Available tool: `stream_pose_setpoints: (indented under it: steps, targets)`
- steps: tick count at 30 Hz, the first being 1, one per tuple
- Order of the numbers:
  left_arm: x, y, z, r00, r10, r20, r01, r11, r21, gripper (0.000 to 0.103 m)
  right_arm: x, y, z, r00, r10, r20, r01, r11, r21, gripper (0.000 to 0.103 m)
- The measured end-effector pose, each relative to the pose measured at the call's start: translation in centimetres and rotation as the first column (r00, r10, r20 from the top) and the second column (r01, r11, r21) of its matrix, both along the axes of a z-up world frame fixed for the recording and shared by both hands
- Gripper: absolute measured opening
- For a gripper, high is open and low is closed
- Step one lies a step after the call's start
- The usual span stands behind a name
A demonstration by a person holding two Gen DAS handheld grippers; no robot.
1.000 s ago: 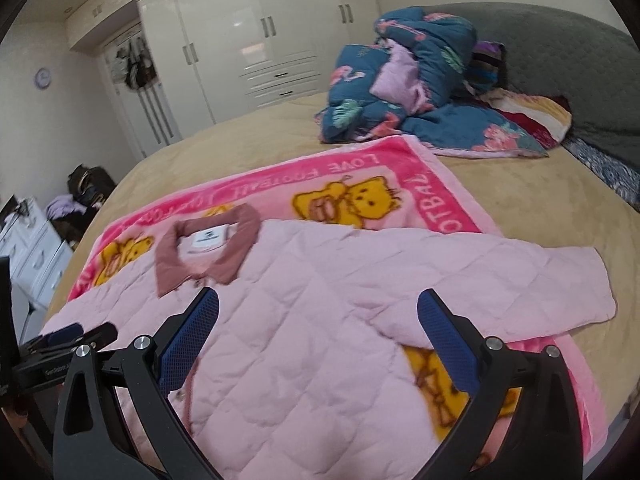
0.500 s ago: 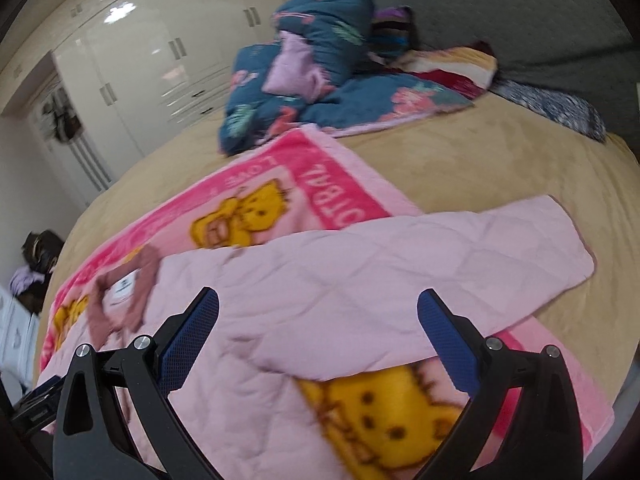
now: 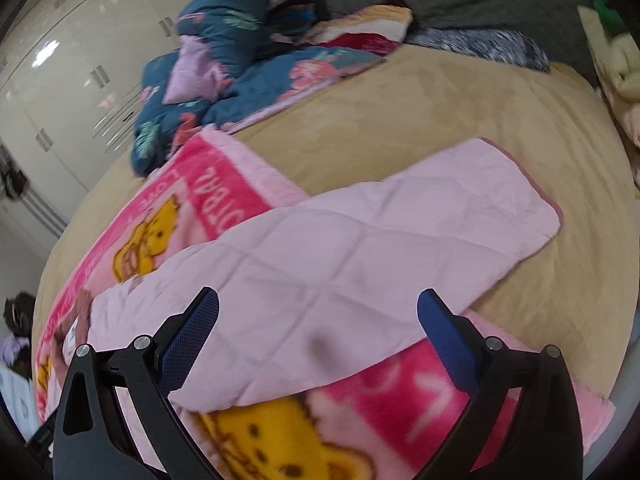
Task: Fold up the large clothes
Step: 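Reach the right tool to the sleeve cuff nearest it, then grasp the sleeve cuff with the right tool and lift it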
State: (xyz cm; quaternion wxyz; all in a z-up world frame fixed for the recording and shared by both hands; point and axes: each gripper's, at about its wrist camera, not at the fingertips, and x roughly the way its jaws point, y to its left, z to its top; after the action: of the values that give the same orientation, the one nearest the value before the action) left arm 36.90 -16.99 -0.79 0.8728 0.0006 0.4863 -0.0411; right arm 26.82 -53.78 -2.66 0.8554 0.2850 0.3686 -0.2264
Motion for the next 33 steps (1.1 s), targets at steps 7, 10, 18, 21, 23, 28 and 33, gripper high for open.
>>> stream_pose_setpoints:
  steps: [7, 10, 18, 21, 23, 28, 33]
  targets:
    - [1.4, -2.3, -1.2, 0.999, -0.032, 0.003, 0.031, 0.999, 0.02, 0.094, -1.0, -4.3, -3.6, 0.99, -0.127, -0.054, 0.131, 0.987, 0.09, 0.099]
    - [1.9, -3.0, -1.6, 0.999, -0.036, -0.002, 0.036, 0.999, 0.024, 0.094, -1.3, -5.6, -5.0, 0.982, -0.176, -0.07, 0.184, 0.973, 0.139, 0.099]
    - [3.3, -2.7, -2.5, 1.0, -0.019, -0.012, 0.02, 0.999, 0.033, 0.094, -1.7, -8.3, -7.1, 0.96, -0.269, -0.075, 0.279, 0.941, 0.193, 0.099]
    - [3.9, -1.8, -2.5, 1.0, 0.001, -0.012, 0.0, 0.999, 0.034, 0.094, -1.8, -9.6, -7.9, 0.952, -0.301, -0.051, 0.305, 0.922, 0.24, 0.099]
    - [4.2, -1.2, -2.5, 1.0, 0.013, -0.013, -0.012, 0.999, 0.033, 0.094, -1.7, -10.3, -8.1, 0.948, -0.318, -0.028, 0.315, 0.917, 0.243, 0.099]
    - [3.7, 0.8, -1.2, 1.0, 0.027, -0.002, -0.027, 1.0, 0.011, 0.094, -2.1, -11.5, -8.4, 0.936, -0.34, 0.09, 0.304, 0.91, 0.283, 0.046]
    - [2.4, 2.8, 0.6, 0.999, 0.032, 0.01, -0.031, 0.999, -0.009, 0.094, -2.3, -10.0, -4.7, 0.925, -0.263, 0.274, 0.192, 0.947, 0.258, 0.023]
